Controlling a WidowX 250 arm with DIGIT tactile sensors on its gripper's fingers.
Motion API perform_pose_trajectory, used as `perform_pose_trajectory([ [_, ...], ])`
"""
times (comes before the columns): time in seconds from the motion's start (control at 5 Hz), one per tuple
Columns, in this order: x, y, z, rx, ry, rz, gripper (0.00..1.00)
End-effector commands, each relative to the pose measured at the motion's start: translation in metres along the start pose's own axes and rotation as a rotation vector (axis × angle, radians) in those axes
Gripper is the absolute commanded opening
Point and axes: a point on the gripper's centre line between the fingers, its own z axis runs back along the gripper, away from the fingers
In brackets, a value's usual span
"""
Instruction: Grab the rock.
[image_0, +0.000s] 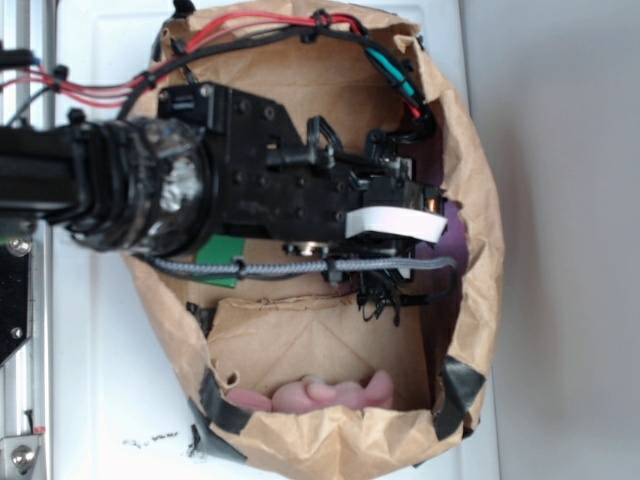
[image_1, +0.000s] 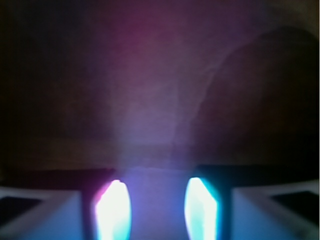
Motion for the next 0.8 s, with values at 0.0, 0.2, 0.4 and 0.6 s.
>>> perform_pose_trajectory([
  [0.0,0.017,0.009,0.012,0.002,-0.016,0.005,1.00],
  [0.2,0.018,0.010,0.013,-0.006,-0.007,0.002,1.00],
  [0.4,0.019,0.013,0.012,-0.004,0.030,-0.004,1.00],
  [0.6,0.019,0.019,0.021,-0.015,0.099,-0.029,1.00],
])
